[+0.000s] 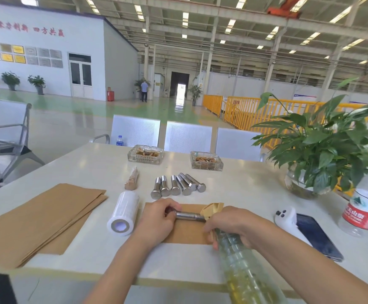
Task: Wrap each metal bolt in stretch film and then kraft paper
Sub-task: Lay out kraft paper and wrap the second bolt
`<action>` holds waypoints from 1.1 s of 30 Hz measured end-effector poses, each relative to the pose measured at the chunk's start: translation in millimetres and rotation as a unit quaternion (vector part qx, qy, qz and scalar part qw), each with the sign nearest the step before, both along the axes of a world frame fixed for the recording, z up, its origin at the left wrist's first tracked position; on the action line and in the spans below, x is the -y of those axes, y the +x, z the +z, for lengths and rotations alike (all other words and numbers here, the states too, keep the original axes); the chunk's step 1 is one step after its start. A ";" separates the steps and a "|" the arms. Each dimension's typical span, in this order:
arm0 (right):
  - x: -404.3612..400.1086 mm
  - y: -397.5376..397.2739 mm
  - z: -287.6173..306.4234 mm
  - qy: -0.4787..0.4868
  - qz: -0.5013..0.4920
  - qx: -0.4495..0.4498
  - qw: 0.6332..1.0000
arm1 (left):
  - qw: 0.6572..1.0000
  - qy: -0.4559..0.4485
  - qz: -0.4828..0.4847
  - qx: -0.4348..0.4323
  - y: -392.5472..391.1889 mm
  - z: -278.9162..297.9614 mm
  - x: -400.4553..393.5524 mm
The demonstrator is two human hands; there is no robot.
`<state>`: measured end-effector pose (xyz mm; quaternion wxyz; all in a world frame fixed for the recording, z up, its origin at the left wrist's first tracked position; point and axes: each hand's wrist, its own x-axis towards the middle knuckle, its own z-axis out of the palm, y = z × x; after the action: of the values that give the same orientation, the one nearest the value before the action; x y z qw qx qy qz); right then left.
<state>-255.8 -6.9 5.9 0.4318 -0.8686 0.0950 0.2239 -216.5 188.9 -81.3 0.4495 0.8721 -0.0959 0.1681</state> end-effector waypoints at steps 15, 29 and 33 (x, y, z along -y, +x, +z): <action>-26.6 -6.4 -9.0 -0.001 0.006 0.023 1.000 | 1.000 -0.018 0.011 -0.017 5.5 -2.2 2.2; 0.5 -27.2 -29.0 0.067 -0.074 0.081 0.992 | 0.999 -0.018 0.014 -0.023 11.0 -6.5 0.3; -4.2 -29.5 -39.0 0.010 -0.076 0.130 0.989 | 1.000 -0.014 0.009 -0.022 10.1 -6.0 0.6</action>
<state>-285.3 -2.7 -33.1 0.4650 -0.8761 0.1017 0.0764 -206.3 188.3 -87.3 0.4616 0.8702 -0.0758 0.1547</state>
